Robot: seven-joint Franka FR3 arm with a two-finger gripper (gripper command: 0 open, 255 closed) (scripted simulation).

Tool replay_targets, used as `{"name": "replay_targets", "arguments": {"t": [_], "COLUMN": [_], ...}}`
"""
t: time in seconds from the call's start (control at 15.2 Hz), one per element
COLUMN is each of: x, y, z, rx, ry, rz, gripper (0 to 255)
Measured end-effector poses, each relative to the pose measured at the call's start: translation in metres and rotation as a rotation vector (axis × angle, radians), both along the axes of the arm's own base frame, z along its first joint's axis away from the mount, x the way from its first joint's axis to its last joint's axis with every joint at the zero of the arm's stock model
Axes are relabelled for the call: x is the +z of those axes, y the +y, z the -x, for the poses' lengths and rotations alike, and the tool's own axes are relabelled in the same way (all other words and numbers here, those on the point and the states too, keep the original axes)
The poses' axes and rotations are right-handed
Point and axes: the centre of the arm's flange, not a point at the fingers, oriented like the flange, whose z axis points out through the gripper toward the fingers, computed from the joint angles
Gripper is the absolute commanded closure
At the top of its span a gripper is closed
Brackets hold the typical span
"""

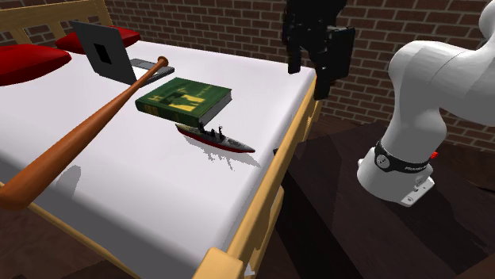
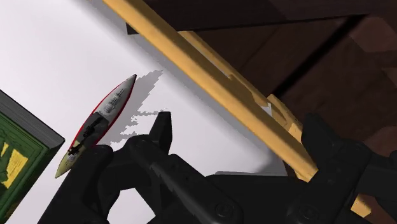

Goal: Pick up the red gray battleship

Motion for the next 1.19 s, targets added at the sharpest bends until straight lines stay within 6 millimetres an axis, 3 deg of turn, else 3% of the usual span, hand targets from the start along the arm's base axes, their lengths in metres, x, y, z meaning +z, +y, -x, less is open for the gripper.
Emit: {"name": "replay_targets", "arguments": {"t": [1.19], "x": [-0.146], "y": [-0.172], "z": [-0.074], "rx": [-0.269], "ry": [-0.071], "rz": [0.004], "gripper": [0]}}
